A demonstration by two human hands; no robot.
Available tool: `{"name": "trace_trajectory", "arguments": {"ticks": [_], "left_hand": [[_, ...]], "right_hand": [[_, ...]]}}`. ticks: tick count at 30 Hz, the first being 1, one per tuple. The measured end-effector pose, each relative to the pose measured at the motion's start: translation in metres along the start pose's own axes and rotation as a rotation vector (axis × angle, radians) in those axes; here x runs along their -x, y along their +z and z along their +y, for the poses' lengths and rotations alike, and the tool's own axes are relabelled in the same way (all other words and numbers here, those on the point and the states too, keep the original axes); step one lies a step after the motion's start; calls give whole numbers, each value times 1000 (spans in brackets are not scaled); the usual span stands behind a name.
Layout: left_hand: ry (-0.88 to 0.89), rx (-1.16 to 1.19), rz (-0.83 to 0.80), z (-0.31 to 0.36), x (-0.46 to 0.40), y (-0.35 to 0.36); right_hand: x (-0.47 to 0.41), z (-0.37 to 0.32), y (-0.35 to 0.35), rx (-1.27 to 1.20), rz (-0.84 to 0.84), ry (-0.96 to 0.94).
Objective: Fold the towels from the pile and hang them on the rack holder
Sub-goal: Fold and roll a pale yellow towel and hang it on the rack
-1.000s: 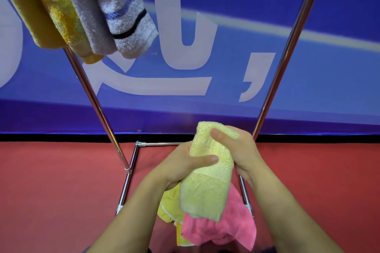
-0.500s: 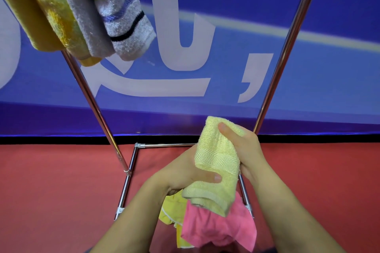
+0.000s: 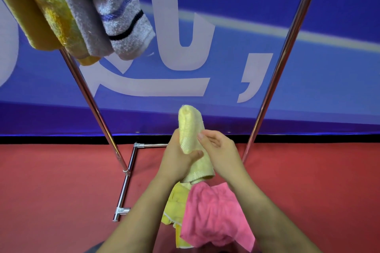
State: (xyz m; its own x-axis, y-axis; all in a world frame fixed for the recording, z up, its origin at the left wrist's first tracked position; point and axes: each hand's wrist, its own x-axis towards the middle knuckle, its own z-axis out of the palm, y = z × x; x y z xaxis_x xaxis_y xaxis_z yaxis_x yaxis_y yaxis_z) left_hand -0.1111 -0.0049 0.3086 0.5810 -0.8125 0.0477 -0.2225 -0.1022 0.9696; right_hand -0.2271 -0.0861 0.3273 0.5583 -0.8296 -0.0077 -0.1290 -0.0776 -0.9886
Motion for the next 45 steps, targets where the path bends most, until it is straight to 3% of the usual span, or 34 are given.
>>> {"name": "trace_trajectory", "arguments": {"ticks": [6, 10, 14, 20, 27, 45], "left_hand": [[-9, 185, -399, 16, 9, 6], [-27, 235, -428, 16, 11, 7], [-93, 330, -308, 18, 11, 7], [99, 7, 35, 38, 20, 10], [168, -174, 291, 74, 21, -10], [407, 43, 714, 271, 11, -66]], "right_hand": [[-1, 1, 0, -65, 50, 18], [0, -2, -3, -22, 129, -34], [1, -5, -4, -3, 158, -61], [11, -18, 9, -46, 130, -153], [21, -63, 20, -71, 231, -254], [9, -266, 23, -28, 440, -671]]}}
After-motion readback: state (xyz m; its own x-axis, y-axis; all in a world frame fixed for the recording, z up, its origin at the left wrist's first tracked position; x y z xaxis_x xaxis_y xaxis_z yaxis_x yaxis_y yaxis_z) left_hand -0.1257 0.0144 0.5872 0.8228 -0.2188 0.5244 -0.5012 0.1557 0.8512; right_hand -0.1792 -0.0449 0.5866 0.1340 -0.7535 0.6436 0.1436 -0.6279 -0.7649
